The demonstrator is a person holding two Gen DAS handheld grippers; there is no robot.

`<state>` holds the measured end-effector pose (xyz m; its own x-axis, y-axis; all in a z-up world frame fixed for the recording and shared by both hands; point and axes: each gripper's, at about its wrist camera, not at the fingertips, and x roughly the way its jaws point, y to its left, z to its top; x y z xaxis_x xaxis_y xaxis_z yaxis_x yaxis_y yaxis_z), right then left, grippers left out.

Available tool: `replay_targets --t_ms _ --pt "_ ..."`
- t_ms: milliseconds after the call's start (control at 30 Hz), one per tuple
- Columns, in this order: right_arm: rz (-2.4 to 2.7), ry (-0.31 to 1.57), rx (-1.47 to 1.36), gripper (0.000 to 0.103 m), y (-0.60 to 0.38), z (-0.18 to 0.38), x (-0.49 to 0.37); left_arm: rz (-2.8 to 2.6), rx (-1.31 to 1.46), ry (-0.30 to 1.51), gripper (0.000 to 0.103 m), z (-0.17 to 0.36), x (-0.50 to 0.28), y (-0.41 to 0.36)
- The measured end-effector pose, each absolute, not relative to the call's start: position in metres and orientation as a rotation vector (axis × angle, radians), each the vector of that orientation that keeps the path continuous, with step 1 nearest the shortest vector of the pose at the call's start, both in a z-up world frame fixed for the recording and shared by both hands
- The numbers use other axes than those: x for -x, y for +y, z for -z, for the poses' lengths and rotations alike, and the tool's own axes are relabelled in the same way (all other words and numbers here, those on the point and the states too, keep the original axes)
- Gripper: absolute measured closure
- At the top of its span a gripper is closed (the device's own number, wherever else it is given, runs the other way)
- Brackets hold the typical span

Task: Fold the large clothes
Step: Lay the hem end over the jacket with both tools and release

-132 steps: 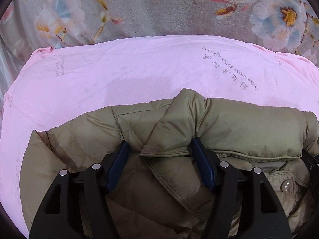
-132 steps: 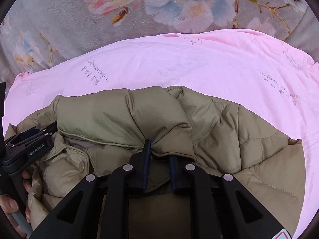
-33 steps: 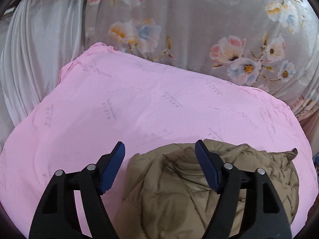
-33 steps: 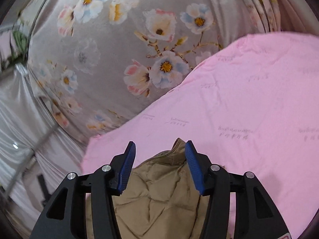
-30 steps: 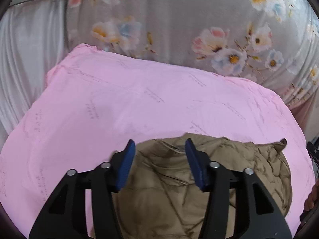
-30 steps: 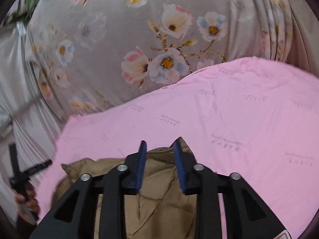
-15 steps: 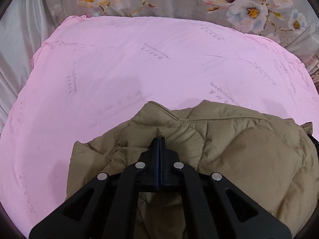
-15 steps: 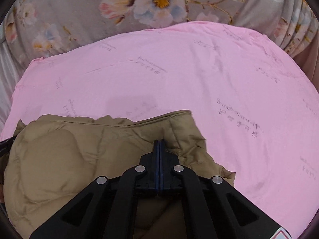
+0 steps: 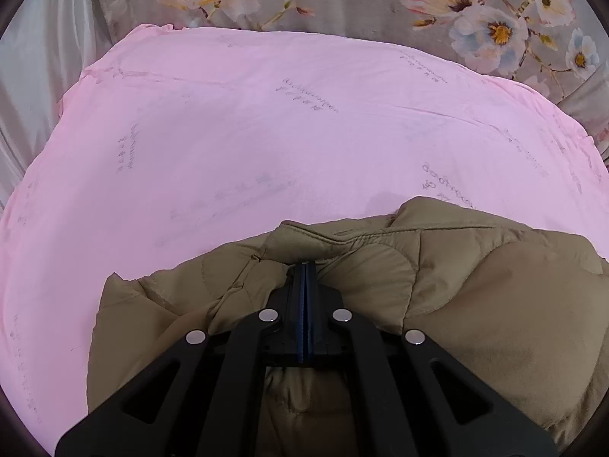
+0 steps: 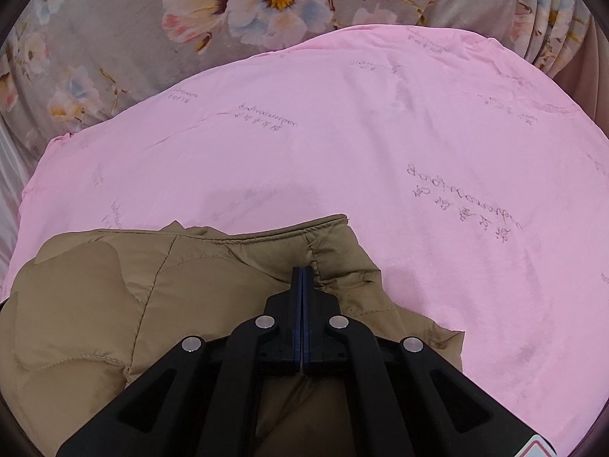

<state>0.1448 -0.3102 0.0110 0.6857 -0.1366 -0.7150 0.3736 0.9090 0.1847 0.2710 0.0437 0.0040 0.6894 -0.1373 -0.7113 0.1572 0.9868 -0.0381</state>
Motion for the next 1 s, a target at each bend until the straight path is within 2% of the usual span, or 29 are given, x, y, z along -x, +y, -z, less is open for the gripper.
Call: replay_targets --t_ms 367,433,500,667,833,1000 --pt "0.312 0.756 -0.355 0.103 -0.315 -0.015 -0.143 0.184 0.018 0.788 0.102 -0.009 -0.271 0.052" --pt "0.378 0.763 -0.334 0.103 -0.314 -0.027 -0.134 0.141 0.006 0.78 0.102 -0.022 -0.262 0.061" --pt "0.392 0.711 -0.296 0.093 -0.301 -0.051 -0.119 0.116 -0.005 0.746 0.102 -0.043 -0.245 0.067" --pt "0.197 0.645 -0.303 0.092 -0.245 -0.09 -0.112 0.286 0.05 0.709 0.102 -0.089 -0.204 0.041" --pt "0.069 0.691 -0.224 0.092 -0.177 -0.076 -0.138 0.336 0.006 0.755 0.1 -0.068 -0.197 -0.011" --pt "0.089 0.734 -0.172 0.092 -0.165 -0.046 -0.153 0.279 -0.022 0.766 0.1 -0.039 -0.2 -0.029"
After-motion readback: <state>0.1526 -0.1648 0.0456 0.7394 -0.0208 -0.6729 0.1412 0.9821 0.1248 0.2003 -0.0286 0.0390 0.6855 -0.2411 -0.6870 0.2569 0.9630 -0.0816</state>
